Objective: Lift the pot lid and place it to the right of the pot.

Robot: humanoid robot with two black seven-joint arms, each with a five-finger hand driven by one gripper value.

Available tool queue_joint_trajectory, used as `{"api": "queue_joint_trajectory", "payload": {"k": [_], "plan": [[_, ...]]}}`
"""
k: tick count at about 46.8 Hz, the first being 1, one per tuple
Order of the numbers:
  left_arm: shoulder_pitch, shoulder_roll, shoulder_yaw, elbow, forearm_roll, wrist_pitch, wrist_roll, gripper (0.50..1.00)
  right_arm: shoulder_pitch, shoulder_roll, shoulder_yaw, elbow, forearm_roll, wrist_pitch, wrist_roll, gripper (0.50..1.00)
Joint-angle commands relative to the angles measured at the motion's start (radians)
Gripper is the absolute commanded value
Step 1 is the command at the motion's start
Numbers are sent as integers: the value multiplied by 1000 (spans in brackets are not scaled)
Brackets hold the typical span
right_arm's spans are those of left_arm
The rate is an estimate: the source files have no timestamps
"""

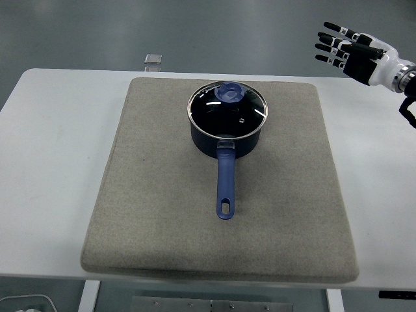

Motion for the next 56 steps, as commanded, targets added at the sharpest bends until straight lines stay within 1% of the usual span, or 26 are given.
{"api": "queue_joint_trajectory", "payload": {"k": [1, 21, 32, 37, 45, 56], "plan": [[0, 0, 0, 0, 0, 0, 0, 1000, 0, 0, 0, 0, 0, 0, 0, 924], [-9, 0, 0, -2, 0, 2, 0, 1000, 2, -3, -1, 0, -11, -14, 0, 921], [-9, 0, 0, -3, 1, 2, 0, 1000, 9, -5, 0, 2, -100, -14, 2, 923], [-9, 0, 0, -3, 0, 2, 0, 1000, 12, -11, 0, 2, -141, -5, 2, 921], [-9, 0, 0, -3, 0, 0, 0, 1000, 17, -8, -5, 11, -170, 3, 0, 921], [-9, 0, 0, -3, 1, 0, 0, 1000, 52, -8, -20, 11, -267, 26, 2, 924]]}}
